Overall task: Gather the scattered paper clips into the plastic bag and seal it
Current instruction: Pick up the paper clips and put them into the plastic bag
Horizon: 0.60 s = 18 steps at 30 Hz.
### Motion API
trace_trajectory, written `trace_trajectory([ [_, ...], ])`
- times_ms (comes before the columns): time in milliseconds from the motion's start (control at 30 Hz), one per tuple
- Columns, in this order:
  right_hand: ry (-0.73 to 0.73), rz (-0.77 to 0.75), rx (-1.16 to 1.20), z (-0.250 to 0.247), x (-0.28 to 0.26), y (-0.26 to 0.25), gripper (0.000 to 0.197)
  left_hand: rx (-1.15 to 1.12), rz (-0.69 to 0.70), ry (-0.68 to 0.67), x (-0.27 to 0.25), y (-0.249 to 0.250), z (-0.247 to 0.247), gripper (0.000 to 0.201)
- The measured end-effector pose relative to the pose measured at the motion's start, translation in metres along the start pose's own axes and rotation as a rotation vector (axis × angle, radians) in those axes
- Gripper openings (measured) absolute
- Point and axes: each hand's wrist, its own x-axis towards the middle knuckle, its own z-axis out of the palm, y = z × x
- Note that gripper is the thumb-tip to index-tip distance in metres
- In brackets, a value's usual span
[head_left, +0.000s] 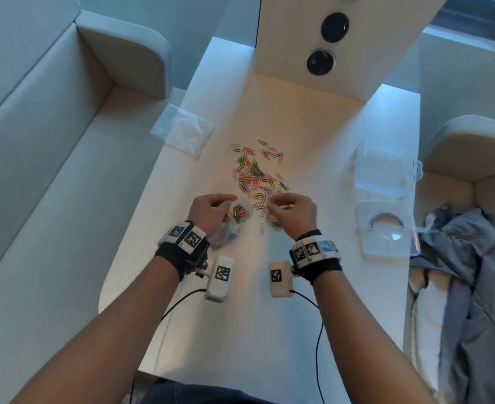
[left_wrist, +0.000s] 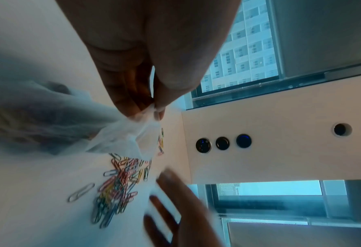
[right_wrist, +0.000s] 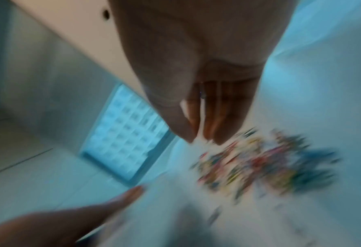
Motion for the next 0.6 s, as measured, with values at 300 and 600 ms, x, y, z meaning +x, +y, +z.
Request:
trace_trajectory([
  [300, 0.015, 0.149, -0.328, 0.025, 0.012, 0.058, 0.109, -0.074, 0.014, 0.154, 0.01, -0.005, -0.039, 0.027],
  [600, -0.013, -0.115, -0.448, 0.038, 0.055, 0.034, 0.03, -0.111, -0.035, 0.148, 0.021, -0.01, -0.042, 0.028],
])
